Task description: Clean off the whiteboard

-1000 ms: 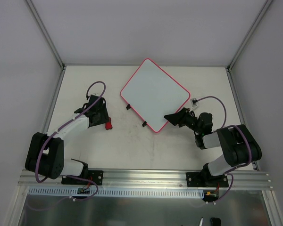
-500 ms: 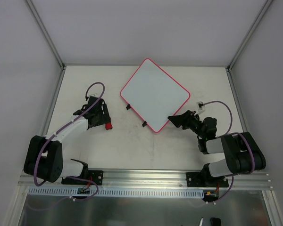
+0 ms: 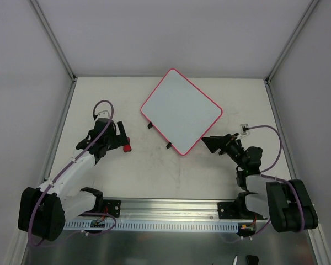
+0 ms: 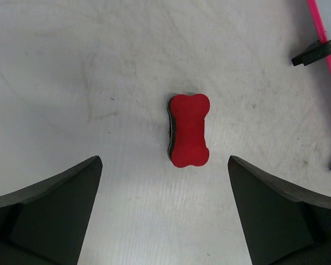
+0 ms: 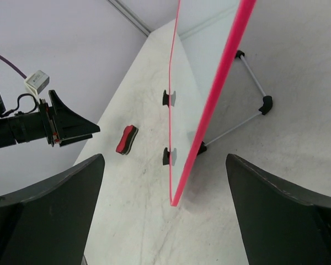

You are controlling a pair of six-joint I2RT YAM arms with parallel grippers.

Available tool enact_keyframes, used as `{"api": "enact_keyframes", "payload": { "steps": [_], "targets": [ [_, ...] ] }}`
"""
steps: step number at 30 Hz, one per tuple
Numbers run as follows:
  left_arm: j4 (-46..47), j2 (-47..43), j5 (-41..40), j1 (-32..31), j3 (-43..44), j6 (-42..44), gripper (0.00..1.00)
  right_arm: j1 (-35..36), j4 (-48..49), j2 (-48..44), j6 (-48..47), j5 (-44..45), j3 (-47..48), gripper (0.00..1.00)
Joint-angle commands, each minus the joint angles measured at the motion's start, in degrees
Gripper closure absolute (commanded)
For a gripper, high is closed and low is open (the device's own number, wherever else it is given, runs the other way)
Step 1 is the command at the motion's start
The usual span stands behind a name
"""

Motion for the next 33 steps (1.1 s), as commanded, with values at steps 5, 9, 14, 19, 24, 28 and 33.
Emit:
{"api": "enact_keyframes", "payload": {
  "steps": [5,9,14,19,24,28,33],
  "targets": [
    [2.8,-10.5,0.3,0.1,-4.3,-1.3,0.01,-1.9,-1.8,-15.2,-1.2,0.1,-4.5,0.01],
    [4.0,-17.7,1.0,0.2,-8.2,-2.3,0.01,-1.9,-27.5,-32.6,-6.1,2.8,-3.8,0.01],
    [4.3,-23.8,4.3,0.1,-11.1,-2.7,0.01,-1.8,-53.7,-48.5,-16.0,6.5,2.2,0.01],
    [4.3,-32.3,4.2,0.2,-15.4,-3.0,0.01,-1.9,-69.3,-59.2,-20.0,9.5,2.6,0.01],
    [4.3,-36.9,7.4,0.1,-17.0,-3.3,0.01,-1.8,-73.1,-61.9,-19.3,14.1,1.1,0.01],
    [4.2,-38.7,5.9,0.1,-18.9,-3.2,0.01,-1.9,-73.1,-58.2,-19.3,16.1,2.0,0.01],
    [5.4,-42.1,3.6,0.1,-21.6,-4.4,0.01,-1.8,-73.1,-56.2,-18.7,18.1,2.5,0.01]
  ]
}}
